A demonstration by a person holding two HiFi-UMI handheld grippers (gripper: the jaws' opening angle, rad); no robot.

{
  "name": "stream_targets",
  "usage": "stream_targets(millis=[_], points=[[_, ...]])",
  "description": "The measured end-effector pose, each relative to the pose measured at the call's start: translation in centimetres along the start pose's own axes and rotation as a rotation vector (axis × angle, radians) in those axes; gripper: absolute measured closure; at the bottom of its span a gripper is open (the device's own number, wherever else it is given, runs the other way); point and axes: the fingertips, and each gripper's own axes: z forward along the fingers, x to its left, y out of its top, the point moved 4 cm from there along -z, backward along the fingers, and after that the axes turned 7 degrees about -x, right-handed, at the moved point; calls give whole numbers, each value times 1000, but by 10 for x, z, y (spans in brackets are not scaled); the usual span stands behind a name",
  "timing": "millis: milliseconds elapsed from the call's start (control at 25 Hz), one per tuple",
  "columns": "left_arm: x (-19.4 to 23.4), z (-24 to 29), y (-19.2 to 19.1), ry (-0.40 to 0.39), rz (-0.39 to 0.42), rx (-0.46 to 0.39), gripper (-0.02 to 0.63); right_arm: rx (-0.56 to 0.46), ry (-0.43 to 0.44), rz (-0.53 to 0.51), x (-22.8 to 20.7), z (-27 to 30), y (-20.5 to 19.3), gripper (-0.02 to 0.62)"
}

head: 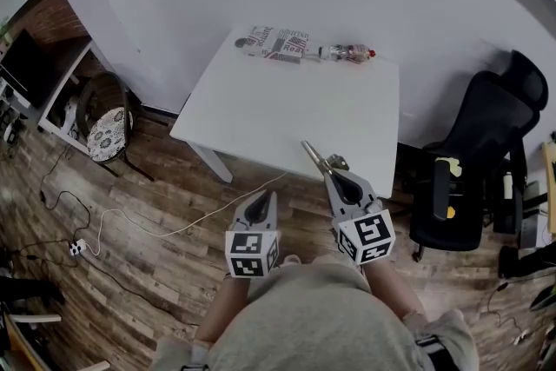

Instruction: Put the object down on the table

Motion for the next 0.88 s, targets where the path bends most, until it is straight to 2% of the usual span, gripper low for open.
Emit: stream_targets(millis=[480,880], points=[[14,17,-8,25,-28,16,591,20,14,-4,-10,22,-9,586],[26,66,6,51,-23,20,591,14,26,-1,-50,67,-10,586]])
